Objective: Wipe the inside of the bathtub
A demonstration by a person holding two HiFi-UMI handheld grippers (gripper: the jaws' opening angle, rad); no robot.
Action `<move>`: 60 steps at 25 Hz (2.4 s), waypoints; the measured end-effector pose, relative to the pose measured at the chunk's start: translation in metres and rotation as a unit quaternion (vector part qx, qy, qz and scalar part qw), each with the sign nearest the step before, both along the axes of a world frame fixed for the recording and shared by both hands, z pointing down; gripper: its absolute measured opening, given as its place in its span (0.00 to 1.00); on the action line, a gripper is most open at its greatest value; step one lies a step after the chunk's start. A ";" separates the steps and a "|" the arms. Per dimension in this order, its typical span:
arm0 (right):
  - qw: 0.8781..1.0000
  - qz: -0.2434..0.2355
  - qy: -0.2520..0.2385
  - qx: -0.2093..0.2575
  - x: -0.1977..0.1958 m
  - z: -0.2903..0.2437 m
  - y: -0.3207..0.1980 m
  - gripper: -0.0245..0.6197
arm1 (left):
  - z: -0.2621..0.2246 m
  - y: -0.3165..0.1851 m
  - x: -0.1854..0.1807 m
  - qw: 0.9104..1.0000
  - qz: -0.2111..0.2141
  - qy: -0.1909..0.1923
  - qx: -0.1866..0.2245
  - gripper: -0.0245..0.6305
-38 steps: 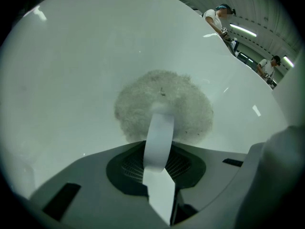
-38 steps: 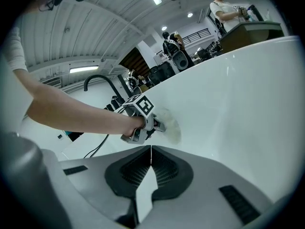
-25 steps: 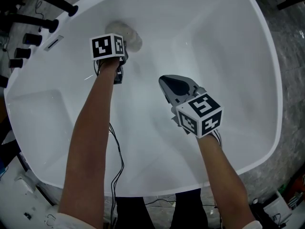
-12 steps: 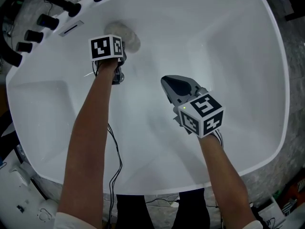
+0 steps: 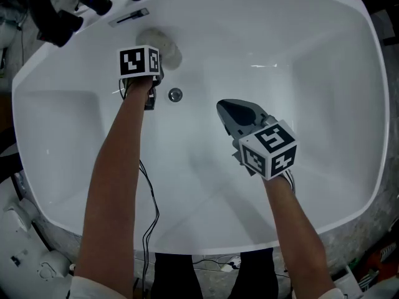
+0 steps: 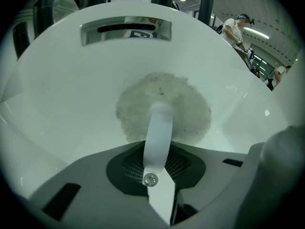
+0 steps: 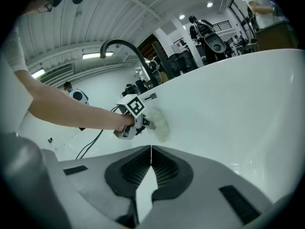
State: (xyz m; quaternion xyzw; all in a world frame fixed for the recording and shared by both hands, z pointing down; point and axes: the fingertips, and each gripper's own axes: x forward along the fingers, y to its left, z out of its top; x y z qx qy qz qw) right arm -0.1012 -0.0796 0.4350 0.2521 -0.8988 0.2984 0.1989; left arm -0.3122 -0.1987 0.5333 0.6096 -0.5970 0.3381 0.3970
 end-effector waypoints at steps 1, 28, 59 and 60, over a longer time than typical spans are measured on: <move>1.000 -0.002 0.001 0.000 -0.008 0.000 0.003 0.07 | -0.001 0.003 -0.009 1.000 -0.001 -0.001 0.000 0.18; 0.999 -0.035 0.012 0.009 -0.160 0.002 0.048 0.07 | -0.002 0.052 -0.177 1.000 -0.017 -0.014 0.012 0.18; 0.996 -0.084 0.021 0.014 -0.304 0.026 0.092 0.07 | 0.007 0.105 -0.354 0.999 -0.039 -0.030 0.018 0.18; 0.996 -0.085 0.022 0.014 -0.307 0.027 0.094 0.07 | 0.006 0.107 -0.359 0.999 -0.039 -0.032 0.018 0.18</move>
